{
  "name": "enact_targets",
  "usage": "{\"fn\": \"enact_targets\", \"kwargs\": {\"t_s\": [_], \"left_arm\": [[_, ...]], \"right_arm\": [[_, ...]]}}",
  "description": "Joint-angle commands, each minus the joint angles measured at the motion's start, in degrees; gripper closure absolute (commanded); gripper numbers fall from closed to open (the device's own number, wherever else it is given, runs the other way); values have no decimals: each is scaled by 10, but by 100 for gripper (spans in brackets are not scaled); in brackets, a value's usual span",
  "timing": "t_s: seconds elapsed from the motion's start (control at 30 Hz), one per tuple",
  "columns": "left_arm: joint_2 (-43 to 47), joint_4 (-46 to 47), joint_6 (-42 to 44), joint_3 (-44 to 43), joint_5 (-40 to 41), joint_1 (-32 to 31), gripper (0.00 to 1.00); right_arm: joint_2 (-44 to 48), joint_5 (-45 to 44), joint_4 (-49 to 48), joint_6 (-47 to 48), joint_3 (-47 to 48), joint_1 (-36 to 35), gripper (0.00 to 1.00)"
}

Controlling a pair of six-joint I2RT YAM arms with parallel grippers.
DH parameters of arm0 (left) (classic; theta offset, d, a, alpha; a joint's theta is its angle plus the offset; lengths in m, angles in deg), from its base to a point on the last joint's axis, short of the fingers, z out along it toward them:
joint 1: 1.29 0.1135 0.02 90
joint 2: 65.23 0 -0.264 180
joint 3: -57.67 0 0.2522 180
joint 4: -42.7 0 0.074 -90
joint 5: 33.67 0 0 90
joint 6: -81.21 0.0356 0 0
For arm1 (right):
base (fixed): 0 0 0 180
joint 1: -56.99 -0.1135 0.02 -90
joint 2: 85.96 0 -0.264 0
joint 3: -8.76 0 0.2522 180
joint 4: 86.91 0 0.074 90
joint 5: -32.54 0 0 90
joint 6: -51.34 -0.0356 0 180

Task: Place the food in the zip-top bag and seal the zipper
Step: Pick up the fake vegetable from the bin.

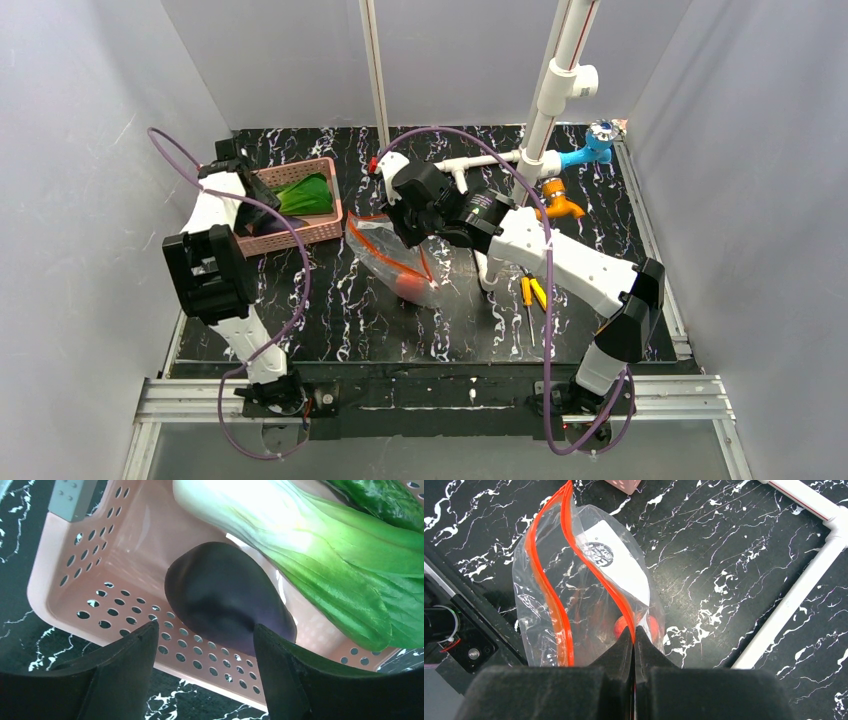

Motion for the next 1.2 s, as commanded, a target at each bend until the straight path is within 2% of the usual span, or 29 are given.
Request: {"fn": "enact_targets", "kwargs": {"t_s": [0.0, 0.23, 0.47, 0.7, 0.87, 1.0, 1.17], "left_arm": [[-28, -47, -49, -35, -18, 10, 31], [-83, -45, -84, -52, -74, 15, 31], [-95, -27, -97, -37, -71, 21, 32], [-91, -5, -93, -22, -108, 20, 21], [-88, -4, -90, -14, -105, 15, 22], [-91, 1, -86, -14, -108, 13, 32], [-60, 23, -74, 2, -120, 13, 57]], "right_arm": [[20, 6, -25, -2, 2, 3, 99], [14, 12, -27, -4, 11, 3, 99], [13, 13, -26, -7, 11, 3, 99], [15, 13, -25, -7, 5, 3, 99], [13, 10, -25, -4, 10, 3, 99], [8, 9, -18, -1, 21, 3, 99], [6, 8, -17, 0, 22, 3, 99]]}}
